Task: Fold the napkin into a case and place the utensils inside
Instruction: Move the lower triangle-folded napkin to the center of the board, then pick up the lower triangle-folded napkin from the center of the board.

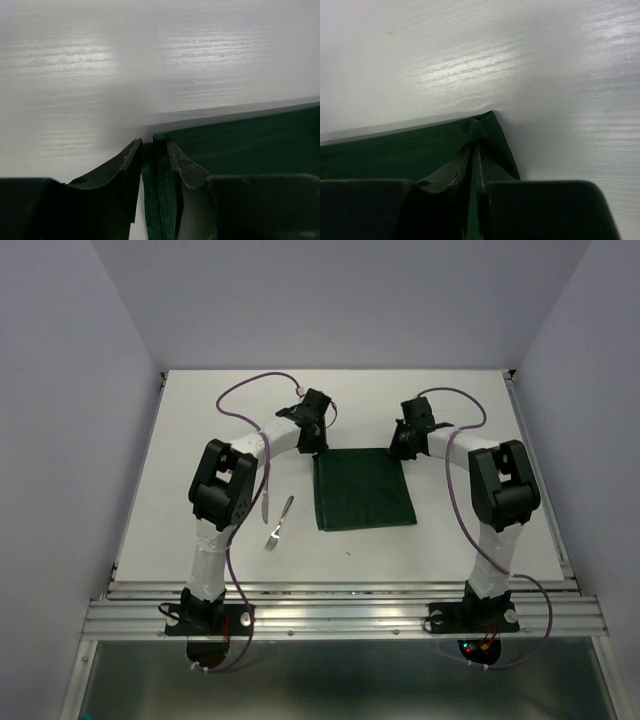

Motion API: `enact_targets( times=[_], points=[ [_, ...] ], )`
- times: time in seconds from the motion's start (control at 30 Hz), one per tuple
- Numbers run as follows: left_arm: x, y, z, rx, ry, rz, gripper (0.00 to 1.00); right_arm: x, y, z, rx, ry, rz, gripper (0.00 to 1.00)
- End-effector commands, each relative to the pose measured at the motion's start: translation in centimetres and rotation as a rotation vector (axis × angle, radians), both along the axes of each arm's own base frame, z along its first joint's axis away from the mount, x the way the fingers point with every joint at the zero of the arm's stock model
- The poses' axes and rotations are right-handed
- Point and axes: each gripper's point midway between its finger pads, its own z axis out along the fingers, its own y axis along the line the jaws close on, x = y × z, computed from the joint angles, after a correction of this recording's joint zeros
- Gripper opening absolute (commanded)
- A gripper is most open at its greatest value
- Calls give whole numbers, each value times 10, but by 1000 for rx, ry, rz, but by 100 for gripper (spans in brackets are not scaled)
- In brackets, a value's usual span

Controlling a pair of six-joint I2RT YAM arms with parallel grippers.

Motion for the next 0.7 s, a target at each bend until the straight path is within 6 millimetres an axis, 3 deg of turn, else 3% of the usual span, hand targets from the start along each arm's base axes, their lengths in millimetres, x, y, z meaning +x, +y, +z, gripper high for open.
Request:
enact_targets(
  times=[0.0,0.17,0.2,0.23,0.3,0.33,0.37,0.4,0.43,0.47,0.5,0.53,0.57,0.67],
  points=[
    [8,2,50,-9,-94,5,41,-3,9,24,40,-24,67,15],
    [2,12,81,-21,-132,32,50,-18,46,58,-6,-87,118,41],
    [0,20,82,-10,-132,50,54,-23,52,62,-23,-88,125,47],
    [-2,26,96,-21,-153,65,54,-24,56,64,-52,-100,114,54],
    [-9,42,95,-20,-140,99,55,-32,84,75,-84,-123,156,62],
    [-8,59,109,-38,-160,137,55,-31,89,71,-127,-128,149,65],
    [-11,67,110,-44,-156,155,55,-27,102,83,-138,-160,163,70],
    [-18,79,103,-46,-134,177,56,-36,119,80,-163,-154,199,72],
    [-21,90,115,-62,-153,198,57,-34,125,81,-194,-165,195,75],
    [-20,109,117,-64,-156,241,57,-34,131,68,-226,-144,207,80],
    [-26,121,110,-59,-135,266,58,-34,147,77,-229,-161,225,82],
    [-30,131,119,-68,-150,282,58,-32,152,75,-242,-165,223,83],
    [-33,146,113,-59,-137,311,58,-29,161,73,-248,-168,230,85],
    [-42,164,115,-55,-144,331,58,-30,171,55,-287,-139,239,85]
  ],
)
